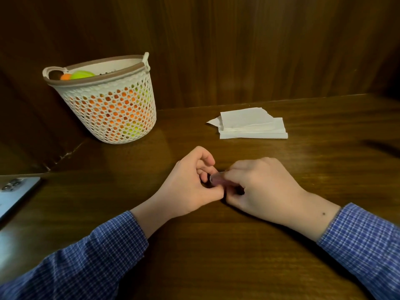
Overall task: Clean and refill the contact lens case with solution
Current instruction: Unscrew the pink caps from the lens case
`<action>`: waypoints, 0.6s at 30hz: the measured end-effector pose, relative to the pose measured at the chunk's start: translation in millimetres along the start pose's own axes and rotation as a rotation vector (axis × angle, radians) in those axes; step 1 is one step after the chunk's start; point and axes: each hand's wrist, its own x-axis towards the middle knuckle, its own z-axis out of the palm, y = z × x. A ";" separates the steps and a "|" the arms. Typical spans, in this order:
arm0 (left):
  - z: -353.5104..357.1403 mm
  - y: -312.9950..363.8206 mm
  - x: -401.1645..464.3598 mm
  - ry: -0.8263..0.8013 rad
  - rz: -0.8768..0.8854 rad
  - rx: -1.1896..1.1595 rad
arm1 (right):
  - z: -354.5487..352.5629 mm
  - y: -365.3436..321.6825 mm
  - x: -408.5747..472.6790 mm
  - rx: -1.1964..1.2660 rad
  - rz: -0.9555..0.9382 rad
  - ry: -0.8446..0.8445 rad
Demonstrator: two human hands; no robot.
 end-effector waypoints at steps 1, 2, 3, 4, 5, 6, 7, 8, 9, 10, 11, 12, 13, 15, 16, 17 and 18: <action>-0.3 -0.5 0.8 -0.003 -0.003 0.000 | 0.8 -2.1 0.0 -0.025 -0.002 0.002; -0.7 -1.2 1.1 -0.004 -0.009 -0.005 | 0.7 -3.7 0.6 -0.044 -0.002 -0.002; -1.1 -2.0 1.7 -0.005 -0.013 -0.011 | 0.5 -4.8 1.0 -0.054 -0.003 -0.007; -1.4 -2.6 2.0 -0.006 -0.015 -0.016 | 0.2 -5.8 1.2 -0.059 -0.007 -0.004; -1.4 -3.3 2.3 -0.010 -0.015 -0.019 | 0.4 -6.5 1.0 -0.063 -0.012 0.001; -1.3 -3.8 2.4 -0.014 -0.016 -0.021 | 0.7 -7.4 0.9 -0.067 -0.015 -0.001; -1.1 -3.8 2.4 -0.017 -0.017 -0.023 | 1.2 -8.3 0.9 -0.077 -0.014 -0.006; -1.3 -3.8 2.6 -0.018 -0.019 -0.024 | 2.1 -9.1 0.7 -0.088 -0.013 -0.011; -1.7 -3.9 2.9 -0.018 -0.021 -0.024 | 3.3 -9.9 0.6 -0.099 -0.015 -0.003; -2.3 -4.4 3.4 -0.018 -0.022 -0.021 | 4.3 -10.3 0.6 -0.102 -0.018 0.021; -2.5 -4.6 3.9 -0.019 -0.023 -0.017 | 4.6 -10.9 0.7 -0.105 -0.021 0.042; -2.5 -4.9 4.1 -0.021 -0.025 -0.016 | 4.6 -10.8 1.0 -0.110 -0.021 0.043; -2.4 -5.0 4.4 -0.022 -0.028 -0.020 | 4.5 -10.8 1.2 -0.110 -0.021 0.032; -2.6 -5.3 4.9 -0.023 -0.031 -0.029 | 4.3 -9.7 1.1 -0.082 -0.024 0.034; -2.7 -5.5 4.8 -0.027 -0.029 -0.031 | 3.9 -8.3 1.2 -0.071 -0.028 0.046; -2.9 -5.7 4.7 -0.032 -0.026 -0.029 | 3.4 -6.5 1.6 -0.065 -0.031 0.052; -3.4 -6.0 4.6 -0.037 -0.024 -0.024 | 2.7 -4.7 2.0 -0.057 -0.033 0.054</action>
